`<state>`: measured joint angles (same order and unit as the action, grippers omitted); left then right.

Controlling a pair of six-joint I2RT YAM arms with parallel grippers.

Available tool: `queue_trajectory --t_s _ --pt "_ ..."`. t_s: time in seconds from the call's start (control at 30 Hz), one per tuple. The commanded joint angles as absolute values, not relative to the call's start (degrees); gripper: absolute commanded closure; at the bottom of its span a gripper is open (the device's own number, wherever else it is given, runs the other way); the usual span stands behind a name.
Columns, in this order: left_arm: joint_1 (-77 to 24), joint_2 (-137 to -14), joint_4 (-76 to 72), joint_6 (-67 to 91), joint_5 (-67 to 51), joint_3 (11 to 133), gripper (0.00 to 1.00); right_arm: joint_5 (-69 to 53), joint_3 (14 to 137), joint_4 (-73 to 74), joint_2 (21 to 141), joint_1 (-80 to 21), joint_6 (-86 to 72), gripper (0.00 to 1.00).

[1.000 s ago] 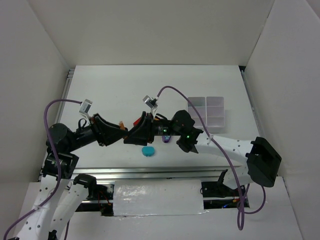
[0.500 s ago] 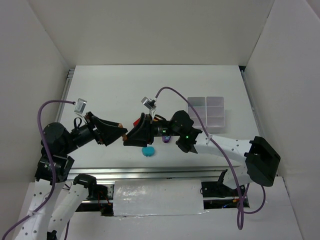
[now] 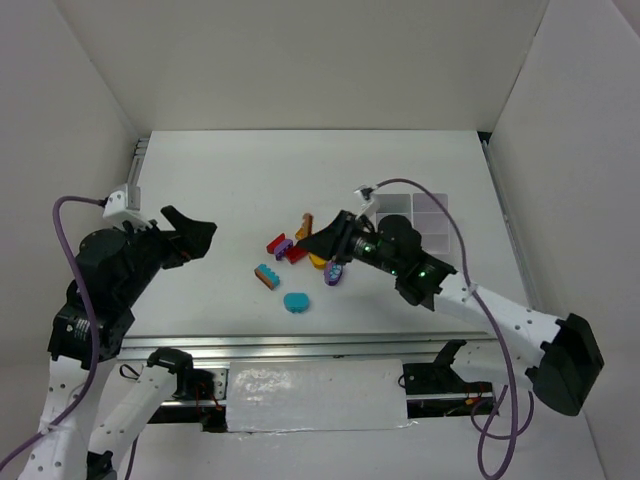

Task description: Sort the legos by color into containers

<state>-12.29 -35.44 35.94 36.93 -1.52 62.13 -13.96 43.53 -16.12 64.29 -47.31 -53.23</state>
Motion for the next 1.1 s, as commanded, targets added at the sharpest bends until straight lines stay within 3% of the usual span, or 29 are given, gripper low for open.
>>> queue_trajectory --t_s 0.0,0.17,0.3,0.53,0.83,1.07 --pt "-12.30 -34.46 40.25 30.07 10.80 60.65 0.00 -0.02 42.10 2.17 57.94 -40.27 -62.12 1.00" --pt "-12.30 -31.82 37.53 29.44 14.49 52.31 0.01 6.50 38.24 8.35 51.16 -31.74 -72.49 1.00" --pt "-12.22 -30.24 35.61 28.12 10.38 51.61 0.01 10.46 37.53 8.62 47.73 -28.40 -79.27 1.00" --pt "-12.22 -30.06 36.12 27.77 9.06 51.59 0.00 -2.10 37.97 3.70 53.35 -19.16 -84.54 1.00" --pt "-12.30 -30.06 35.68 27.25 7.65 51.33 0.00 -3.25 37.71 -2.19 60.02 -17.84 -87.01 1.00" --pt "-12.30 -29.62 35.42 27.16 7.21 51.07 0.00 -5.80 33.84 -9.22 63.02 -15.29 -90.35 0.94"
